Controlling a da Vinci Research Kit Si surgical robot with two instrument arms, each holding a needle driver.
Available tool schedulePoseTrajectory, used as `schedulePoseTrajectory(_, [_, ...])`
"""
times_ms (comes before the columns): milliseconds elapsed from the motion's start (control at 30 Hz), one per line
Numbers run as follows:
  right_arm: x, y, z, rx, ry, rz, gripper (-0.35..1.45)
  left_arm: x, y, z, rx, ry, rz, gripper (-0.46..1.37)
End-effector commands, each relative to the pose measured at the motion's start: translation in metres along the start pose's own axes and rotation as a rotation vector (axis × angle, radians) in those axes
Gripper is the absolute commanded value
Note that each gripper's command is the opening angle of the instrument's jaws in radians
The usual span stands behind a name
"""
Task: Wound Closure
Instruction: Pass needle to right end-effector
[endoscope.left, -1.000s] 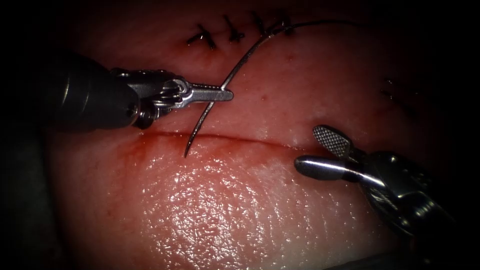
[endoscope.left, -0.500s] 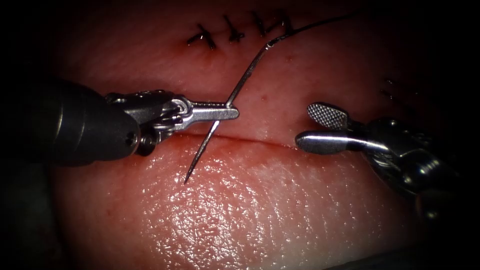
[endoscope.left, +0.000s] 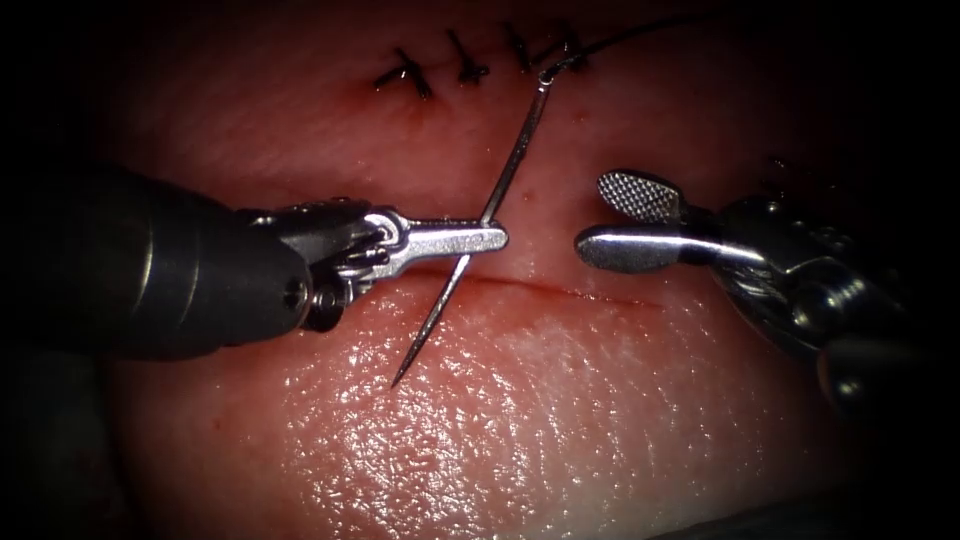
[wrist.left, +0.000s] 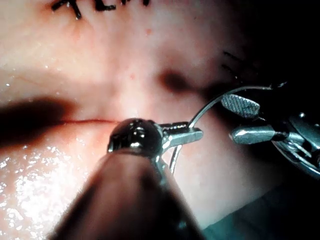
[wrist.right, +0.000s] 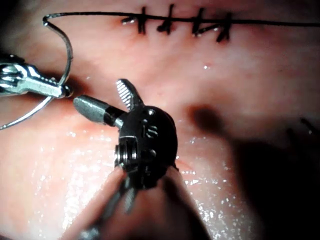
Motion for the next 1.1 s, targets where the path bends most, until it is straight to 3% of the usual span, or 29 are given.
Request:
schedulePoseTrajectory(33, [0.0001, 0.0, 0.0, 0.005, -0.002, 0.002, 0.83, 0.0, 0.0, 0.0, -0.015, -0.001, 0.001, -0.35])
schedulePoseTrajectory(367, [0.0008, -0.0007, 0.0013, 0.043, -0.003, 0.006, 0.87, -0.0001, -0.0001, 0.0, -0.026, -0.013, 0.0, -0.35])
schedulePoseTrajectory(1100, [0.0014, -0.0018, 0.0033, -0.004, 0.026, 0.022, 0.8, -0.0006, 0.0, 0.0006, -0.024, -0.009, 0.004, -0.35])
